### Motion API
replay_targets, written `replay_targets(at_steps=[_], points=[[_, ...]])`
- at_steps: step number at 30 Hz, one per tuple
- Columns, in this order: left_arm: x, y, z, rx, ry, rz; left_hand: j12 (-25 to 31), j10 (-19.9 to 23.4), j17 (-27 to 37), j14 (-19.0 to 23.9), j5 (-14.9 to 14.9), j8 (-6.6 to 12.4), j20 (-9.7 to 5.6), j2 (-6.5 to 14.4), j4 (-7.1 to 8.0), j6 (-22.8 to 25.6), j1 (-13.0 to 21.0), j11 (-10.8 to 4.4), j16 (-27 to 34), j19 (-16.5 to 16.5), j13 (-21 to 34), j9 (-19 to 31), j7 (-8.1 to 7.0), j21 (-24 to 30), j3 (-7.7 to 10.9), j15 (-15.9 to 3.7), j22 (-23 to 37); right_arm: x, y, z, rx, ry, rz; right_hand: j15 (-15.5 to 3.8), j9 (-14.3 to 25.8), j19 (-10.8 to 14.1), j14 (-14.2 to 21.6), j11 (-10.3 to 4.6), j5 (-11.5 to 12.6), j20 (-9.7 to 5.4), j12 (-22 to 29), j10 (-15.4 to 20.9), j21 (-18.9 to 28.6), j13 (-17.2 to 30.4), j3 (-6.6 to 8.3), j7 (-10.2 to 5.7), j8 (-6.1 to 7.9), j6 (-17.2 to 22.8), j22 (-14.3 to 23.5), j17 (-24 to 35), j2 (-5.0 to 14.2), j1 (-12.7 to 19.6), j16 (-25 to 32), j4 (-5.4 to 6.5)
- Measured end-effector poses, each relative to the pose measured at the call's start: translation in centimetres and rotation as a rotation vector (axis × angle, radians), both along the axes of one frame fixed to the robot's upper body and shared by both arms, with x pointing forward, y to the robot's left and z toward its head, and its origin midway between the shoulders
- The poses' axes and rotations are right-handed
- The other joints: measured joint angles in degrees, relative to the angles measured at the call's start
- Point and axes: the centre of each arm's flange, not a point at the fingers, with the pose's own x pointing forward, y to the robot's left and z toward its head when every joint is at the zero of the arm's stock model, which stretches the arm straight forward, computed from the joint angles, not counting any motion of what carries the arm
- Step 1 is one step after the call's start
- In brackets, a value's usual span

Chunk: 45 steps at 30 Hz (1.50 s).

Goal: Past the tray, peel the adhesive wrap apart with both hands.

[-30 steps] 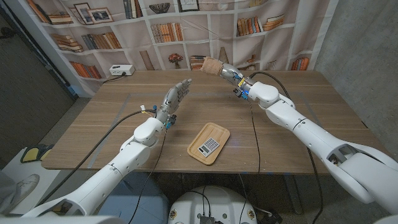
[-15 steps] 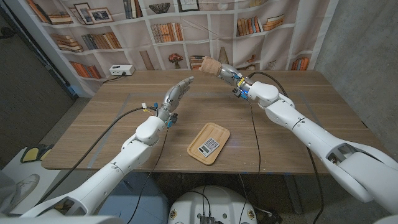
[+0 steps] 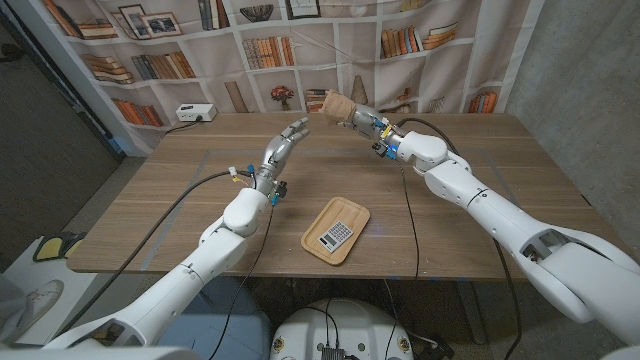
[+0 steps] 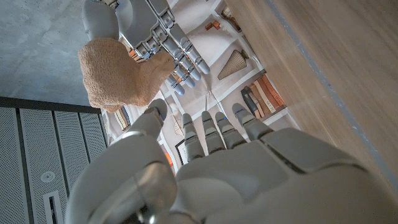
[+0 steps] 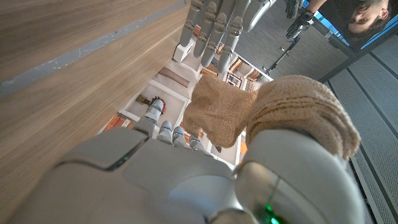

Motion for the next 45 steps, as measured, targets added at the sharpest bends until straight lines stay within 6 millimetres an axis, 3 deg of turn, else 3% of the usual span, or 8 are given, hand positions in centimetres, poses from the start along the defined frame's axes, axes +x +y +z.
replay_targets(at_steps=[6, 12, 18, 24, 45], points=[[-0.2, -0.1, 0.2, 0.019, -0.015, 0.02, 0.0, 0.1, 0.1, 0.7, 0.0, 0.27, -0.71, -1.8, 0.35, 0.0, 1.8, -0.26, 0.0, 0.7, 0.2, 0.0, 0.01, 0.0, -1.66, -0.49, 0.1, 0.1, 0.2, -0.1, 0.005, 0.021, 0.009, 0.0, 0.0, 0.0, 0.0, 0.0, 0.0, 0.0, 0.0, 0.0, 0.0, 0.0, 0.11, 0.0, 0.0, 0.0, 0.0, 0.0, 0.01, 0.0, 0.0, -0.11], [-0.3, -0.4, 0.2, 0.037, -0.026, 0.029, 0.0, 0.4, 0.2, 2.1, -0.3, 0.28, 0.1, -4.4, 0.83, -0.8, 2.7, -0.5, 0.3, 2.3, 0.3, 0.2, 0.21, 0.4, -3.85, -0.09, 0.3, 0.1, 0.5, -0.2, 0.006, 0.039, 0.02, 0.01, 0.0, 0.4, 0.0, 0.0, 0.0, 0.42, 0.1, 0.0, 0.0, 0.0, 0.25, 0.0, 0.0, 0.0, 0.0, 0.0, 0.23, 0.2, 0.0, -0.24], [-0.4, -0.6, 0.4, 0.051, -0.037, 0.034, 0.0, 0.3, 0.2, 3.1, -0.5, 0.27, -0.3, -5.4, 0.96, -1.7, 3.1, -1.01, 0.5, 3.2, 0.3, 0.3, 0.52, 0.4, -5.1, -0.7, 0.4, 0.0, 0.8, -0.2, 0.008, 0.056, 0.036, 0.31, 0.0, 0.5, 0.3, -0.01, 0.0, 0.72, 0.2, 0.0, 0.0, 0.0, 0.49, 0.0, 0.0, 0.0, 0.0, 0.0, 0.75, 0.8, 0.0, -0.48], [-0.4, -0.9, 0.6, 0.059, -0.042, 0.033, 0.0, 0.5, 0.1, 3.4, -0.7, 0.28, -0.3, -5.7, 1.19, -2.1, 3.3, -1.25, 0.5, 3.2, 0.3, 0.3, 0.83, 0.4, -5.8, -0.81, 0.4, -0.1, 0.9, -0.3, 0.009, 0.068, 0.051, 0.31, 0.0, 0.6, 0.3, -0.01, 0.0, 1.87, 0.2, 0.0, 0.0, 0.0, 0.66, 0.0, 0.0, 0.0, 0.0, -0.3, 0.98, 1.0, 0.0, -0.66], [-0.4, -1.7, 0.7, 0.071, -0.045, 0.017, 0.3, 1.5, 0.4, 4.2, -0.7, 0.27, -0.94, -4.8, 1.59, -3.1, 4.2, -1.19, 0.4, 3.1, 0.8, 0.3, 1.23, 0.4, -6.2, -1.1, 0.3, -0.6, 1.8, -0.8, -0.02, 0.092, 0.09, 0.61, 0.0, 0.3, 0.0, -0.01, 0.0, 2.17, 0.2, 0.0, 0.0, 0.0, 0.92, 0.0, 0.0, 0.0, 0.0, -0.3, 1.26, 1.8, 0.0, -0.92]])
